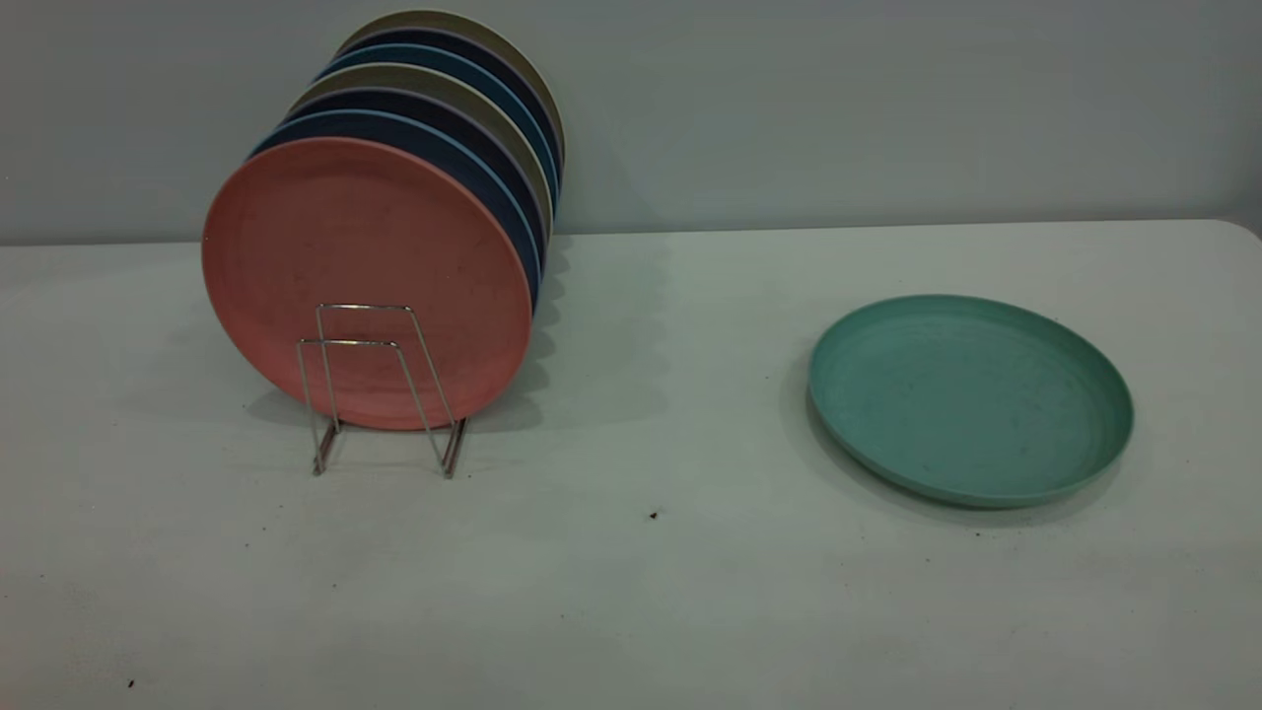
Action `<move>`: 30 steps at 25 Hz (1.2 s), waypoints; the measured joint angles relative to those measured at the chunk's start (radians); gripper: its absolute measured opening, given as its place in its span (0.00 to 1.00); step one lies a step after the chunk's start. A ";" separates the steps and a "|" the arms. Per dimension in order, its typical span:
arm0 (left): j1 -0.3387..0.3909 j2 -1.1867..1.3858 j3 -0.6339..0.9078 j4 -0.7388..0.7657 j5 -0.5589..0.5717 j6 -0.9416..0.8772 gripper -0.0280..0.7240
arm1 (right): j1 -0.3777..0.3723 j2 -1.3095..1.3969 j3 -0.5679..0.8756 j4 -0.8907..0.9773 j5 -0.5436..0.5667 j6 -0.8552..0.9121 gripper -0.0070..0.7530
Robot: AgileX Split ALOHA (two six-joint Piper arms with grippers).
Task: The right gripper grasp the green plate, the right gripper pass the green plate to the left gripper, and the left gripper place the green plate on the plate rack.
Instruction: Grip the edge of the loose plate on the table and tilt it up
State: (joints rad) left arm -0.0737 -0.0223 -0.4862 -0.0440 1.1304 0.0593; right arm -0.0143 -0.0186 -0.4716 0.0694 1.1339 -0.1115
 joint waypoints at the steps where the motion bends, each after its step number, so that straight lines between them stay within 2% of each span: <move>1: 0.000 0.000 0.000 0.000 0.000 0.000 0.74 | 0.000 0.000 0.000 0.000 0.000 0.000 0.52; 27: 0.000 0.000 0.000 0.000 0.000 0.000 0.74 | 0.000 0.000 0.000 0.030 0.000 0.001 0.52; 30: 0.000 0.037 -0.014 0.001 0.001 -0.043 0.75 | 0.000 0.011 -0.011 0.045 0.001 0.002 0.52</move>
State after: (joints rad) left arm -0.0737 0.0152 -0.4998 -0.0431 1.1317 0.0158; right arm -0.0143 -0.0073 -0.4825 0.1139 1.1349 -0.1091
